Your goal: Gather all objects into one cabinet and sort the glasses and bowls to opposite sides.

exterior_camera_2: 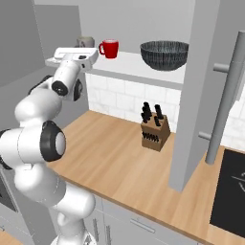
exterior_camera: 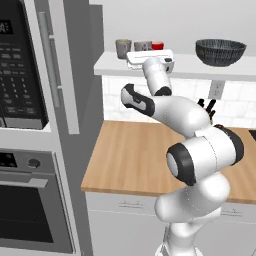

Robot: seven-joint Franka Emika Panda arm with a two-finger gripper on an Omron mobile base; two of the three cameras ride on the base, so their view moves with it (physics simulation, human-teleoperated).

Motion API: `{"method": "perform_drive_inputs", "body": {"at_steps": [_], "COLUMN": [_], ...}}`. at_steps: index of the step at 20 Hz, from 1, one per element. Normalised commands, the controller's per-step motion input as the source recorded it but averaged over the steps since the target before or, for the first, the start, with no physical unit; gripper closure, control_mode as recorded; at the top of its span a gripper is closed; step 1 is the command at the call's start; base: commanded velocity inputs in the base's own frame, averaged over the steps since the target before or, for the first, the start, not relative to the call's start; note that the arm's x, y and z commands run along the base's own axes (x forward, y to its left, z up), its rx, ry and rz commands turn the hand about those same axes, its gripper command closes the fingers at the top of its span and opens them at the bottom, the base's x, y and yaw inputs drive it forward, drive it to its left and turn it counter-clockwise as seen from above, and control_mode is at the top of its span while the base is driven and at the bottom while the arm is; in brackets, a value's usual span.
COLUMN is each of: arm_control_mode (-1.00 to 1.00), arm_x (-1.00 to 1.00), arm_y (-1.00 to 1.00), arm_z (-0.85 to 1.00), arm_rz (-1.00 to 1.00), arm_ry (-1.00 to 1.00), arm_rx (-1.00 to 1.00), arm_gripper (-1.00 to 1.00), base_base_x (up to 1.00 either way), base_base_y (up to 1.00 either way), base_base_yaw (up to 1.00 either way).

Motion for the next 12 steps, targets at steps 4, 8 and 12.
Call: {"method": "perform_drive_inputs", "body": {"at_steps": [4,8,12], "arm_control_mode": [-1.0,-1.0,-1.0], "arm_x": [0.59,0.48,0.41], "arm_y": [0.0,0.0,0.0], "arm_z": [-0.64,-0.53,-0.53], "arm_rz": [0.0,0.0,0.0], "arm_ry": [-0.19,-0.14,-0.16], "arm_rx": [0.0,0.0,0.0], "arm_gripper": [1.0,1.0,1.0], "base_base_x": [0.0,0.0,0.0], "base_base_y": [0.0,0.0,0.0], "base_base_yaw": [0.0,0.0,0.0]}}
